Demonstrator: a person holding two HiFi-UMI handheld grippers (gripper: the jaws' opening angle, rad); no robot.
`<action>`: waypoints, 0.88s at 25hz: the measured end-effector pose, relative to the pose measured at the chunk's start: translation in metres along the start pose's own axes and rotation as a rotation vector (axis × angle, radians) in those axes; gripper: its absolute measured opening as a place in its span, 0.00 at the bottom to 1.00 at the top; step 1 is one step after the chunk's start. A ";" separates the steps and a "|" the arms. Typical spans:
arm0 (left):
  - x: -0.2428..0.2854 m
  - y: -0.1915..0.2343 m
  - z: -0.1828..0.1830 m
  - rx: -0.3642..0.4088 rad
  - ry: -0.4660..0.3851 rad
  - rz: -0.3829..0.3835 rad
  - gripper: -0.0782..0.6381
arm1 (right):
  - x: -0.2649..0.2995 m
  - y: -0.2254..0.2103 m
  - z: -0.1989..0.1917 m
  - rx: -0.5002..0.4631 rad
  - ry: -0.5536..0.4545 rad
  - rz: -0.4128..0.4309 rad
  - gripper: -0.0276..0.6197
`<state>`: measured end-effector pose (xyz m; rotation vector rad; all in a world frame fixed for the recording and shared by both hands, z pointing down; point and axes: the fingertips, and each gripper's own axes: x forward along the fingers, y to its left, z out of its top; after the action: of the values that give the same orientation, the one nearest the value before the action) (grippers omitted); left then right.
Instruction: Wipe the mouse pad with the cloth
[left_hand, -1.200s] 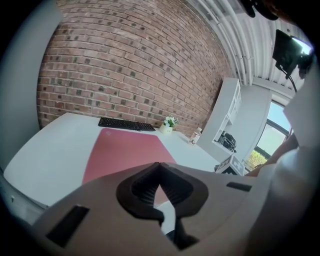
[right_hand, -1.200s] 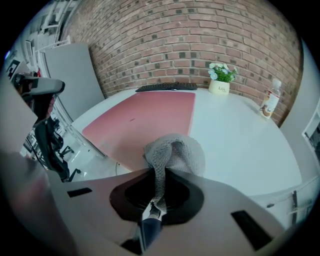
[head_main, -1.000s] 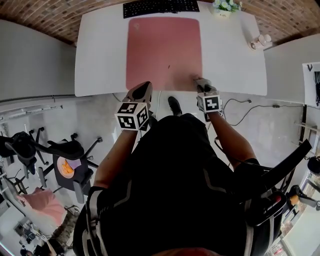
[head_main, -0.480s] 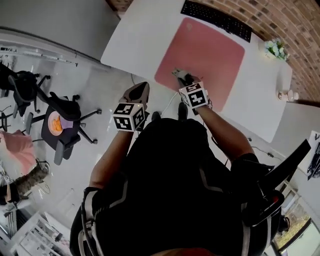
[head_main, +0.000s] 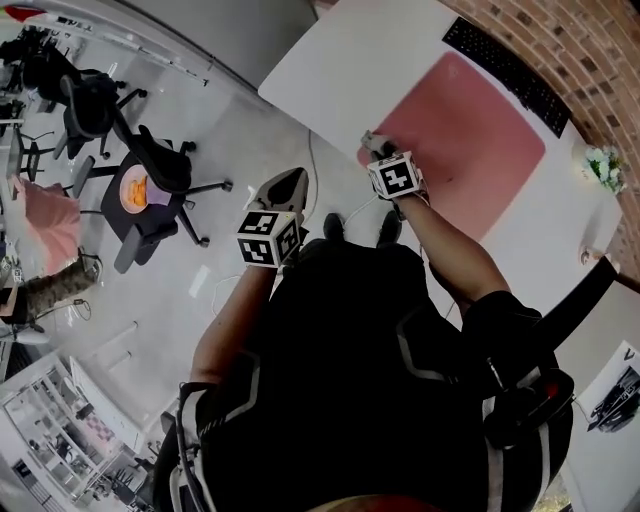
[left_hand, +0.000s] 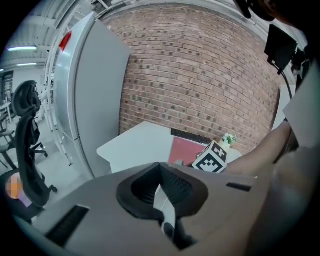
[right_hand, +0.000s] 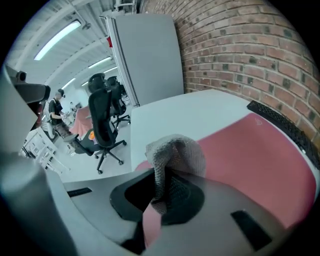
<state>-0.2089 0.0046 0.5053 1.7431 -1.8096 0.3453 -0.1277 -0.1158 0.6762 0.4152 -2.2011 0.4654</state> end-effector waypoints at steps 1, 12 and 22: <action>0.000 0.000 -0.001 -0.003 0.001 -0.002 0.12 | 0.000 -0.001 -0.002 0.017 0.006 -0.004 0.09; 0.016 -0.022 -0.007 0.024 0.015 -0.103 0.12 | -0.026 -0.022 -0.041 0.181 -0.005 -0.070 0.09; 0.038 -0.064 -0.012 0.079 0.055 -0.230 0.12 | -0.068 -0.056 -0.091 0.289 -0.020 -0.178 0.09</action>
<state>-0.1424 -0.0266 0.5230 1.9530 -1.5559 0.3699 -0.0018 -0.1134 0.6863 0.7662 -2.0971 0.6854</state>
